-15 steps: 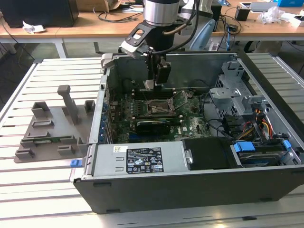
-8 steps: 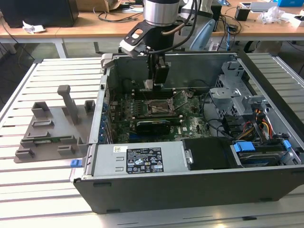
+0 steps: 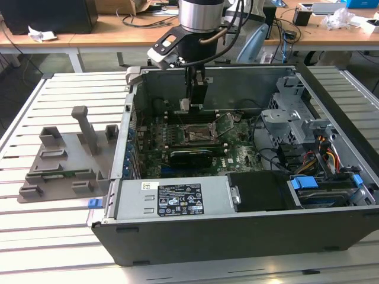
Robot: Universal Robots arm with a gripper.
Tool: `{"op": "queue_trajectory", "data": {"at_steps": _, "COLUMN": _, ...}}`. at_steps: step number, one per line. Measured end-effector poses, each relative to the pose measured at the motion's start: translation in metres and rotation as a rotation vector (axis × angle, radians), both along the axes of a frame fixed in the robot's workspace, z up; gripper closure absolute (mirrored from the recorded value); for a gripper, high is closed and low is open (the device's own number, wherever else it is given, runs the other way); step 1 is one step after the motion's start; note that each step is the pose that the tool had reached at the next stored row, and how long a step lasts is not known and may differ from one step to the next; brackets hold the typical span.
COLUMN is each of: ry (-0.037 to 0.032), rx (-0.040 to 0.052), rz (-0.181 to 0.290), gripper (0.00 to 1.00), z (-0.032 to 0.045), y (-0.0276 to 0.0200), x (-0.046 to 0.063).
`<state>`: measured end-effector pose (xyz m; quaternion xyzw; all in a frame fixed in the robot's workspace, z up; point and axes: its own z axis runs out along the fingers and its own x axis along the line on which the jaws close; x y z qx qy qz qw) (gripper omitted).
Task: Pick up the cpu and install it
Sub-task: 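Place the cpu into insertion slot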
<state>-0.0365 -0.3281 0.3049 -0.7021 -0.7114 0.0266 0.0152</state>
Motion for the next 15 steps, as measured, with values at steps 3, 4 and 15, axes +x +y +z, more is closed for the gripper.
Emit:
{"op": "queue_trajectory", "data": {"at_steps": 3, "ry": 0.0, "rx": -0.0052, "rz": -0.02, "gripper": 0.45, "z": -0.0003, "y": 0.0013, "x": 0.0007}}
{"op": "queue_trajectory", "data": {"at_steps": 4, "ry": 0.0, "rx": -0.0064, "rz": -0.02, "gripper": 0.45, "z": -0.0004, "y": 0.0014, "x": 0.0009}}
{"op": "queue_trajectory", "data": {"at_steps": 15, "ry": 0.0, "rx": -0.008, "rz": -0.02, "gripper": 0.45, "z": -0.0044, "y": 0.0016, "x": 0.0075}}
